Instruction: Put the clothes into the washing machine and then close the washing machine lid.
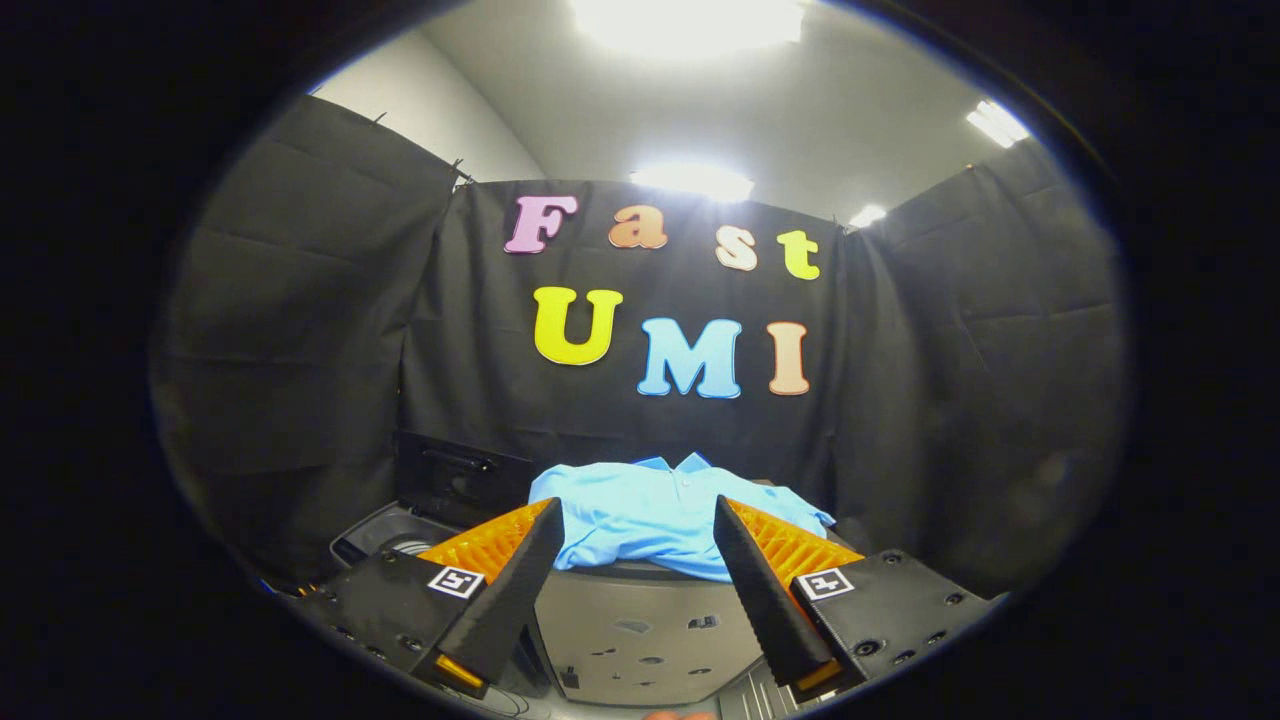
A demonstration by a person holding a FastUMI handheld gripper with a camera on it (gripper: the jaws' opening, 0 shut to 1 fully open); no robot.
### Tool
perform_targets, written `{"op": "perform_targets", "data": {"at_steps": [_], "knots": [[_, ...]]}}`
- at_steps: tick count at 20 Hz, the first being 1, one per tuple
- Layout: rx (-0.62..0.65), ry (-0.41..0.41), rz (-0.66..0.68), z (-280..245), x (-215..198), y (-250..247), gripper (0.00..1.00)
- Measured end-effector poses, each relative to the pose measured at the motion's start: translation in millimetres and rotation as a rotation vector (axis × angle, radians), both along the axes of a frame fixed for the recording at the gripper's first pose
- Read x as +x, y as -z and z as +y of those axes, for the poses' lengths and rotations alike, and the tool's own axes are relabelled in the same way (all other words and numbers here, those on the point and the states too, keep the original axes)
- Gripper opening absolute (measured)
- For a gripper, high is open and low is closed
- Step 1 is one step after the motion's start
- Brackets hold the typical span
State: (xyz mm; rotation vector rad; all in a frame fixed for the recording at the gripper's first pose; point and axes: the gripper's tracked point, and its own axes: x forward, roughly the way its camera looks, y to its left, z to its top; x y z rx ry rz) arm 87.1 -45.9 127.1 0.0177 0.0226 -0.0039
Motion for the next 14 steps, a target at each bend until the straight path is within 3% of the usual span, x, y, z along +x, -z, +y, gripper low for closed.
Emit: {"op": "perform_targets", "data": {"at_steps": [7,14], "knots": [[0.019,-0.01,0.183,-20,110,13,0.98],[0.002,-0.049,0.392,-22,190,71,0.98]]}}
